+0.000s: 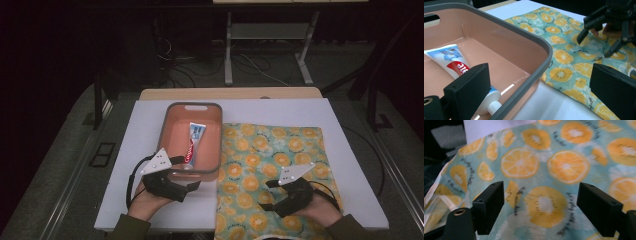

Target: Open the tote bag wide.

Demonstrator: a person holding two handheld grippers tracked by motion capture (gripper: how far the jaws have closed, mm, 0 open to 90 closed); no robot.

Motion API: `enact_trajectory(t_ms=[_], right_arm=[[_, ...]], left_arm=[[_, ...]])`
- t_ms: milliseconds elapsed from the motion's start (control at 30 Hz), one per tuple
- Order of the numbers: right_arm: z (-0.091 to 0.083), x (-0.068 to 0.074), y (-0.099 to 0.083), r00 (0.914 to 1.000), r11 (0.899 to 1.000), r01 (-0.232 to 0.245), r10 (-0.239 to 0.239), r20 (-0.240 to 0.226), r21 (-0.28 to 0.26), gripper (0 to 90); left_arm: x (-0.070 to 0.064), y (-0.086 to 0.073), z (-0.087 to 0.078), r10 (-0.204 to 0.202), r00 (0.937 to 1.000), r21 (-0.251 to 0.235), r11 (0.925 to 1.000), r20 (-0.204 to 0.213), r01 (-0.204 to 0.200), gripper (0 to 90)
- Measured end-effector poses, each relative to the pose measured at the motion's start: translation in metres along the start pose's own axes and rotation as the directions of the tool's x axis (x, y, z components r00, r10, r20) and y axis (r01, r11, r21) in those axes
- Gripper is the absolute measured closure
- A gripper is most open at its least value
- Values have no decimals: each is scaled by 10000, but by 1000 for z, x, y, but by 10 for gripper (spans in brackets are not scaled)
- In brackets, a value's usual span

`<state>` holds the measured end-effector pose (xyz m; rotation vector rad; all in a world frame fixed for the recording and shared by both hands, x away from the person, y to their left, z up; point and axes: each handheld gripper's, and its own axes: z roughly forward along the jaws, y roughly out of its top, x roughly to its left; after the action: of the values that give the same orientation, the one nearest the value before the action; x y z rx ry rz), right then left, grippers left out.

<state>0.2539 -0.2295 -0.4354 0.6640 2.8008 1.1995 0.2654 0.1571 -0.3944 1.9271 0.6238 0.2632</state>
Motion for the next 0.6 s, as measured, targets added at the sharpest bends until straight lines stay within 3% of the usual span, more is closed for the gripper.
enact_trajectory(t_ms=[133,300,367,600], right_arm=[[8,4,-1,9998,9993,160,-157,-92,334,237],[15,9,-4,9968,9941,798,-803,42,729,315],[15,13,-4,9918,9893,1182,-1219,396,859,393],[14,15,-2,9911,9885,1266,-1295,299,832,724]], left_arm=[[0,0,0,-11,10000,31,10000,-6,11,18],[0,0,1,35,10000,51,10000,2,-35,18],[0,0,1,28,10000,34,10000,6,-28,18],[0,0,1,17,10000,18,10000,12,-17,18]])
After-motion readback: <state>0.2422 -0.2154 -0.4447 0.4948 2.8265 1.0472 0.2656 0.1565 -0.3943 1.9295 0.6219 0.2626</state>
